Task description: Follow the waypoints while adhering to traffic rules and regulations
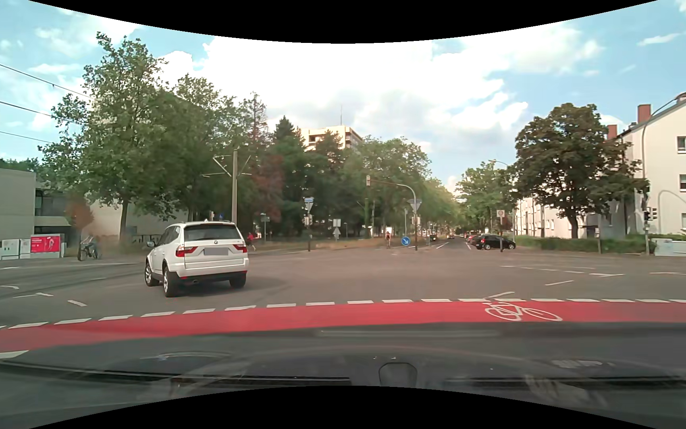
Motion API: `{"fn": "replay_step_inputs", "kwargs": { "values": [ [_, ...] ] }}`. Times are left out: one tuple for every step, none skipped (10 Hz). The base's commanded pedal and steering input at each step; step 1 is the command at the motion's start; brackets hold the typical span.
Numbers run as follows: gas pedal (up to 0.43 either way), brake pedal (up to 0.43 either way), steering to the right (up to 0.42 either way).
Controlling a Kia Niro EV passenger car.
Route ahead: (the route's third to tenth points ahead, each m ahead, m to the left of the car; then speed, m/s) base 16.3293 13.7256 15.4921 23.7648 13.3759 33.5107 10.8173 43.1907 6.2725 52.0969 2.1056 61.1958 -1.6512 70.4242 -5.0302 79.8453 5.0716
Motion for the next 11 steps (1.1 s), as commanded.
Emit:
{"fn": "replay_step_inputs", "kwargs": {
  "values": [
    [0.039, 0.000, -0.283],
    [0.039, 0.000, -0.284],
    [0.028, 0.000, -0.284],
    [0.020, 0.000, -0.284],
    [0.028, 0.000, -0.282],
    [0.028, 0.000, -0.282],
    [0.039, 0.000, -0.284],
    [0.039, 0.000, -0.292],
    [0.028, 0.000, -0.296],
    [0.028, 0.000, -0.300],
    [0.028, 0.000, -0.301]
  ]
}}
